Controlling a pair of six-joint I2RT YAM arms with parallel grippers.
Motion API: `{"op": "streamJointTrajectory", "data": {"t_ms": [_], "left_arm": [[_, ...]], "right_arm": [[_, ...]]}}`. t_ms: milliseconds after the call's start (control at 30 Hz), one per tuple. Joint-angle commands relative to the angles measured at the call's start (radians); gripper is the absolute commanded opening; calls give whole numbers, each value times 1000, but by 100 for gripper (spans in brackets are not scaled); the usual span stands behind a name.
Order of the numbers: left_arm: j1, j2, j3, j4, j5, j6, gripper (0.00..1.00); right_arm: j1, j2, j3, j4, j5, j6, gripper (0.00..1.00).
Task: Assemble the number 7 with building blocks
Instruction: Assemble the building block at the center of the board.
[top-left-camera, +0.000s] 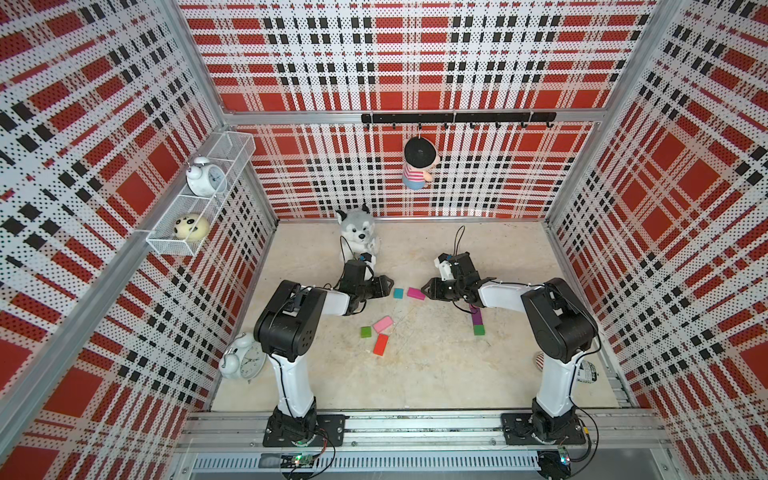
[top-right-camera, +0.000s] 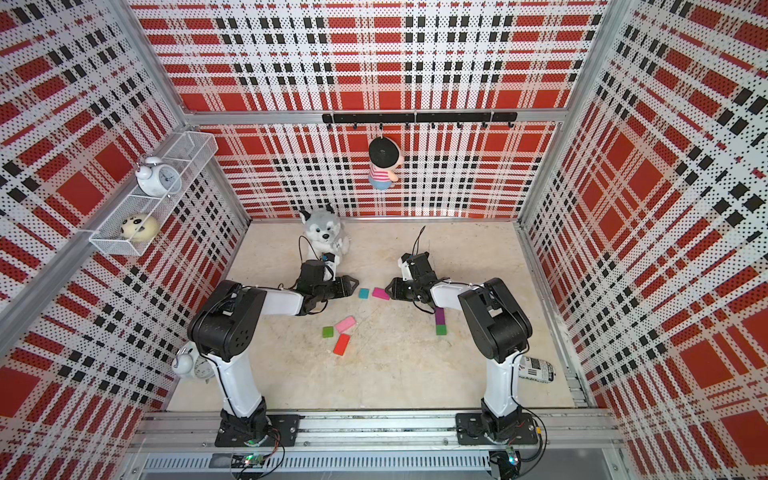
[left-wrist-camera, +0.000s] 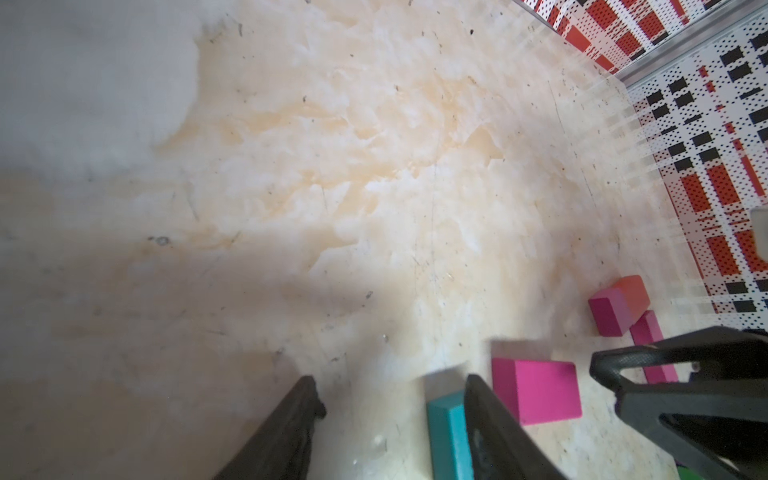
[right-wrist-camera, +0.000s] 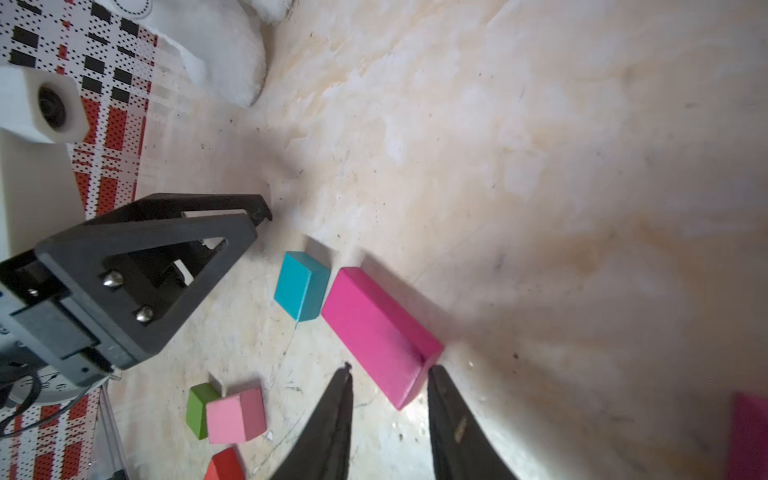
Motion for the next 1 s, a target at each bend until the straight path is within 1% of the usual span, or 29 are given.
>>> {"op": "streamJointTrajectory", "data": {"t_ms": [0, 267, 467, 633, 967], "left_arm": [[-11, 20, -35, -61, -5, 2, 57], [-13, 10, -58, -60, -11, 0, 59], [-30, 4, -57, -57, -15, -4, 59], [-49, 7, -56, -57, -15, -8, 55], [-57, 5, -63, -49, -6, -19, 48]], "right_arm": [[10, -3, 3, 6, 9, 41, 35], [27, -16, 26, -113, 75, 30, 37], [29, 1, 41, -122, 83, 30, 38], [30, 37, 71, -120, 84, 34, 39], [36, 73, 118, -159, 84, 16, 39]]}}
